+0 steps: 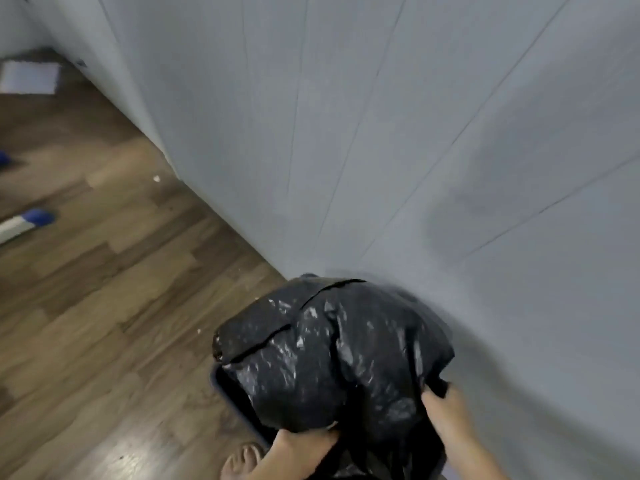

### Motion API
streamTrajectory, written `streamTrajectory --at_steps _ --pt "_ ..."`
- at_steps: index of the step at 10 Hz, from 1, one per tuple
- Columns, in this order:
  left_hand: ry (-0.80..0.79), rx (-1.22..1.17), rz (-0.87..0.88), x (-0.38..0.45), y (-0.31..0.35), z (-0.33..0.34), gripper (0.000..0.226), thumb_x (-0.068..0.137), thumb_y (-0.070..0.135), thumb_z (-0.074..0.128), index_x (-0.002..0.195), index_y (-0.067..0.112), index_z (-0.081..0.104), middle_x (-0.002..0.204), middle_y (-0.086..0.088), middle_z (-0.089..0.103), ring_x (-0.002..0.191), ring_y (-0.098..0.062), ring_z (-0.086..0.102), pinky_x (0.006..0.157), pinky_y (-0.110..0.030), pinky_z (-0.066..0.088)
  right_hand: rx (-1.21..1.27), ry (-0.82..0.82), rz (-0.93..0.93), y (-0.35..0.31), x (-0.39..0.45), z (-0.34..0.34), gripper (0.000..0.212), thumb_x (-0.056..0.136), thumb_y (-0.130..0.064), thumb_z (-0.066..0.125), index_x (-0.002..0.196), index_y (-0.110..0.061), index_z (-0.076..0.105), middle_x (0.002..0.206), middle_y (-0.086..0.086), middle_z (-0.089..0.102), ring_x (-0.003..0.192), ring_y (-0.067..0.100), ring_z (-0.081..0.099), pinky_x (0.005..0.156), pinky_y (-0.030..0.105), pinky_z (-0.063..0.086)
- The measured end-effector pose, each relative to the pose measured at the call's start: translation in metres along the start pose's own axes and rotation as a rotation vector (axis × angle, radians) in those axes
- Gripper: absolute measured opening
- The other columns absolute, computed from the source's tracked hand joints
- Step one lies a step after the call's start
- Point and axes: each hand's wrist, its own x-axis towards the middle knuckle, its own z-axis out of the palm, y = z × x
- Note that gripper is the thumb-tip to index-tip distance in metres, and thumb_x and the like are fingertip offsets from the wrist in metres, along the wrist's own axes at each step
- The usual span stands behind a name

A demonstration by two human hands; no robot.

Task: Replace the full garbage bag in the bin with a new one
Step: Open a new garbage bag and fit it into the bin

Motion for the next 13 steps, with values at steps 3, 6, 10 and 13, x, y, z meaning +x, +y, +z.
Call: streamTrajectory --at_steps 3,6,10,13 --pt "0.068 -0.772 -0.152 -0.034 0.018 -0.055 0.055 0.095 0.038 0.034 0.147 0.032 0.016 0.159 0.006 0.010 0.146 -0.016 0.006 0.116 -0.023 0.004 0.103 0.123 -0.009 0.036 -0.008 0.017 0.038 0.091 -0.002 0.044 0.128 -0.007 0.041 0.112 0.016 0.056 0.093 0.032 0.053 0.081 0.041 0.042" --pt "0.104 -0.649 -0.162 -0.016 0.022 -0.070 0.096 0.078 0.038 0.064 0.147 0.029 -0.001 0.150 -0.005 0.030 0.129 -0.029 0.043 0.103 -0.038 0.041 0.225 -0.546 0.095 0.000 -0.050 0.018 0.029 0.097 -0.010 0.036 0.076 -0.015 0.054 0.076 0.004 0.057 0.070 0.017 0.054 0.055 0.023 0.049" --pt "0.523 -2.254 -0.486 -0.014 -0.014 -0.069 0.015 0.088 0.016 0.057 0.079 0.004 0.053 0.031 0.007 0.058 0.030 0.008 0.053 0.050 -0.010 0.046 0.143 -0.407 -0.285 -0.005 -0.044 -0.026 0.160 -0.003 -0.088 0.053 0.139 -0.017 0.034 0.139 0.007 0.046 0.126 0.027 0.046 0.109 0.043 0.035" --pt "0.225 -1.853 -0.847 0.003 -0.063 -0.072 0.023 0.096 0.031 0.038 0.105 0.010 0.042 0.086 -0.009 0.049 0.079 -0.026 0.052 0.073 -0.032 0.038 -0.509 0.095 -0.150 0.017 -0.034 0.034 0.022 0.093 -0.012 0.035 0.096 -0.008 0.057 0.107 0.016 0.066 0.091 0.033 0.061 0.067 0.029 0.040"
